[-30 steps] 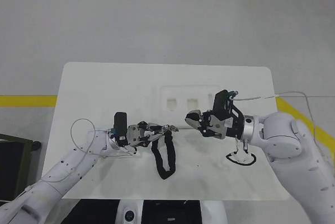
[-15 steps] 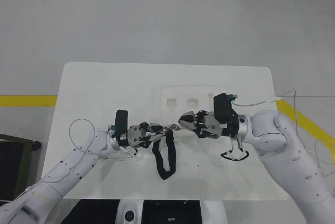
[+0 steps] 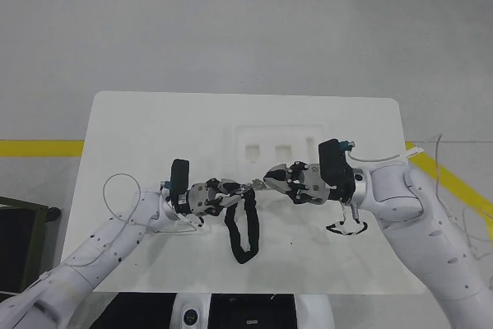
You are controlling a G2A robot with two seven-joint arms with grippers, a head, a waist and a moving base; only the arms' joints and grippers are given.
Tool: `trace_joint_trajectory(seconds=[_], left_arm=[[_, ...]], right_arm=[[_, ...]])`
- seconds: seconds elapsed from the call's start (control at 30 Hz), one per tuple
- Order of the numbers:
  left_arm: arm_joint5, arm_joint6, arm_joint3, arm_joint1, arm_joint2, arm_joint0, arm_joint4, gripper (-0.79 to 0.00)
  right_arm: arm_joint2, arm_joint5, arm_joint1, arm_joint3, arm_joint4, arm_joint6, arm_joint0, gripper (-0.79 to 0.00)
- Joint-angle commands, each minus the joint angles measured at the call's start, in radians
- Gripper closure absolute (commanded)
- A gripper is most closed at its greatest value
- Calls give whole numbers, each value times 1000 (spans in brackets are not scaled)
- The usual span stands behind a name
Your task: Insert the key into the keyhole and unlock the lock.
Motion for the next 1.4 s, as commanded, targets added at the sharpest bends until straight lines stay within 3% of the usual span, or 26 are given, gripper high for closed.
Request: trace_joint_trajectory(seconds=[0.0, 1.37], left_arm=[[1, 1, 0, -1, 1, -1, -1, 0], [0, 0, -27, 1, -20, 17, 7, 0]], right_arm=[[-3, 1, 0, 2, 5, 5, 4, 0], [-55, 59, -7, -1, 13, 57, 61, 0]])
